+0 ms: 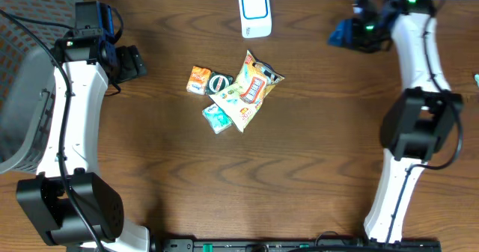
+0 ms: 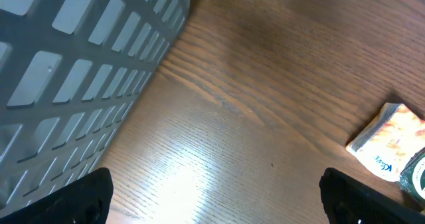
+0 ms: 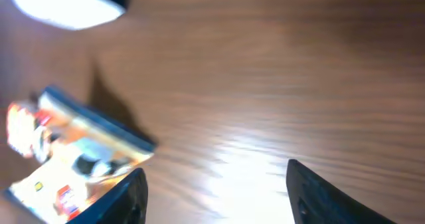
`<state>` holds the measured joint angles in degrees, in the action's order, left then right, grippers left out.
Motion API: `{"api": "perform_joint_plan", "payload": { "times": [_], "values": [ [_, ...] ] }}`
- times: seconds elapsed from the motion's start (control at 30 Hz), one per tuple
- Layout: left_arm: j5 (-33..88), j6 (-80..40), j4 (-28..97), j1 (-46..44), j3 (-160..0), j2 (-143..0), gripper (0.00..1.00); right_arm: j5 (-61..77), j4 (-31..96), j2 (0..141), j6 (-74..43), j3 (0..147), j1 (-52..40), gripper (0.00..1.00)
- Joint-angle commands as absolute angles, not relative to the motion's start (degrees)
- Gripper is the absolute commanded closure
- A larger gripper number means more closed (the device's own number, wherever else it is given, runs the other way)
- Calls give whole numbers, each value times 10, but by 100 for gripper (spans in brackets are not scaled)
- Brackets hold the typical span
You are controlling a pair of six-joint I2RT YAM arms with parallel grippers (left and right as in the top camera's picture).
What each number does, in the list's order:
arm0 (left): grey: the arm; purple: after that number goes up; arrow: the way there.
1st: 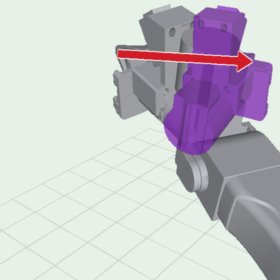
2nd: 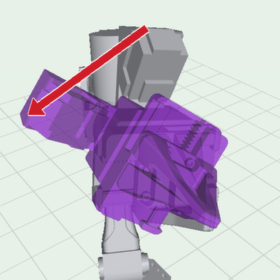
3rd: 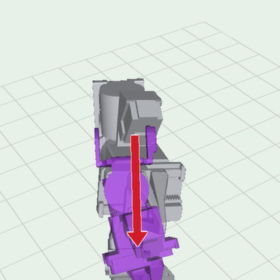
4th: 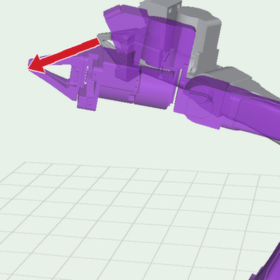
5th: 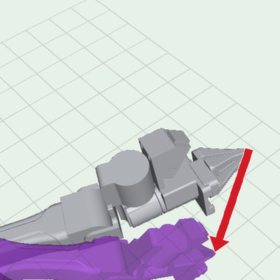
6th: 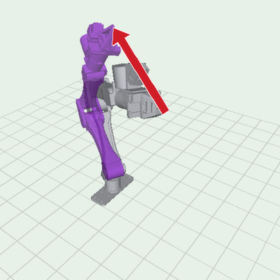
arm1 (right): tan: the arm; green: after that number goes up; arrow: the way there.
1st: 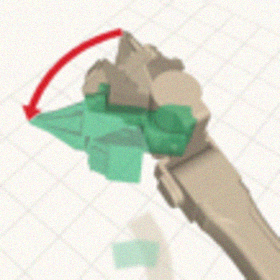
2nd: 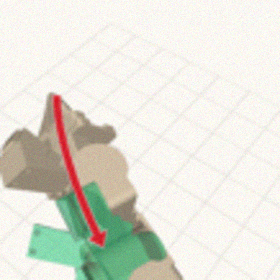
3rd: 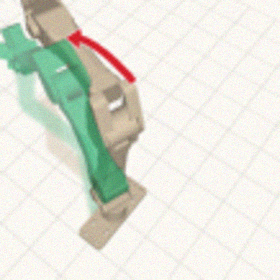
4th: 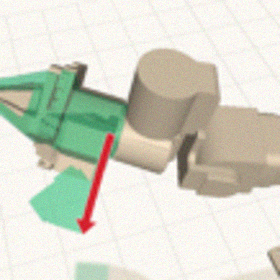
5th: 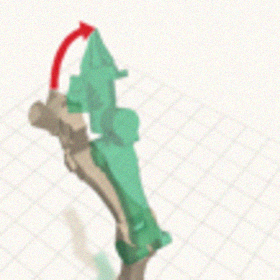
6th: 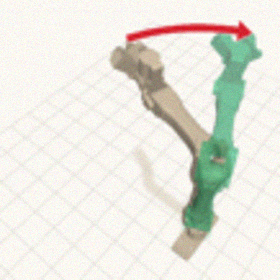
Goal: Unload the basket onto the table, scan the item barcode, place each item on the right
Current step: 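Move the right gripper to the yellow snack bag and grasp it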
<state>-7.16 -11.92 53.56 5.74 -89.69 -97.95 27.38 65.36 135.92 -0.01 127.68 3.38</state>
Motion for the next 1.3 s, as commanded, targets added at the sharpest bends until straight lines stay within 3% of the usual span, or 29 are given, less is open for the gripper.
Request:
{"api": "perform_joint_plan", "payload": {
  "times": [0.0,0.13,0.23,0.33,0.63,0.87,1.27],
  "values": [
    [-70,-114,537,59,-894,-985,2,298,662,1352,-4,1277,-19,40],
    [-70,-114,537,59,-894,-985,2,259,662,1352,-4,1277,-73,55],
    [-70,-114,537,59,-894,-985,2,249,661,1352,-4,1277,-116,54],
    [-70,-114,537,59,-894,-985,2,239,649,1352,-4,1277,-142,63],
    [-70,-114,537,59,-894,-985,2,283,654,1352,-111,1277,-181,59],
    [-70,-114,537,59,-894,-985,3,259,667,1352,-129,1277,-211,82],
    [-70,-114,537,59,-894,-985,2,34,688,1353,-317,1271,-289,84]
  ]
}}
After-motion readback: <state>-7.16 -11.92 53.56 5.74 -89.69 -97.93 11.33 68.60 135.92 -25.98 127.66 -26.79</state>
